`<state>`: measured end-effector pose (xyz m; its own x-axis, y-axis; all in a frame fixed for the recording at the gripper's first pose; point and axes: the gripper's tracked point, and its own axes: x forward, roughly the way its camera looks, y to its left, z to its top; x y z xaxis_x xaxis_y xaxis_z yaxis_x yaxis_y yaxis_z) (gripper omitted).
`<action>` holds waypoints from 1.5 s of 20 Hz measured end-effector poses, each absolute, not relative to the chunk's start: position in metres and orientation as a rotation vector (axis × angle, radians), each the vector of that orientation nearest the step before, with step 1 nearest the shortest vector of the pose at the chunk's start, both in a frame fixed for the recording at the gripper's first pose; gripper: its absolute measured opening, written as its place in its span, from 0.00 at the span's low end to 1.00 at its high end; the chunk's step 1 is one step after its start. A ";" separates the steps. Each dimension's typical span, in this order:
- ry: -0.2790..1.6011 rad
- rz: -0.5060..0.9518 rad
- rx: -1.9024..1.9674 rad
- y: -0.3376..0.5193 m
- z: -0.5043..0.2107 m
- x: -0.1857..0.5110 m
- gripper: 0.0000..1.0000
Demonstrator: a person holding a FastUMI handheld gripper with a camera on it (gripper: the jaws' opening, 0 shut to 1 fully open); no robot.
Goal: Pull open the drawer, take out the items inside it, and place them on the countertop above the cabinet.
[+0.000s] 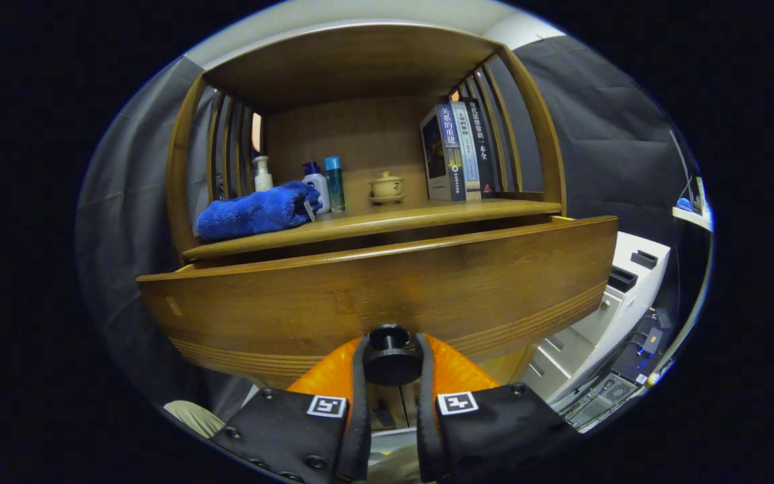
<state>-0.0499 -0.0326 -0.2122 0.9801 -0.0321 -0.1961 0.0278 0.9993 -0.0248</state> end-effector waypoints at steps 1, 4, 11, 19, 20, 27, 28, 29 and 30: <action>0.198 -0.030 -0.023 -0.033 -0.213 -0.055 0.36; 0.203 -0.029 -0.035 -0.034 -0.217 -0.072 0.36; 0.208 -0.037 -0.044 -0.037 -0.224 -0.102 0.36; 0.214 -0.057 -0.040 -0.041 -0.230 -0.136 0.28; 0.214 -0.056 -0.039 -0.041 -0.231 -0.141 0.28; 0.232 -0.057 -0.046 -0.042 -0.237 -0.162 0.28; 0.234 -0.061 -0.037 -0.042 -0.237 -0.161 0.28; 0.243 -0.069 -0.028 -0.043 -0.236 -0.161 0.33; 0.257 -0.081 -0.015 -0.044 -0.237 -0.162 0.38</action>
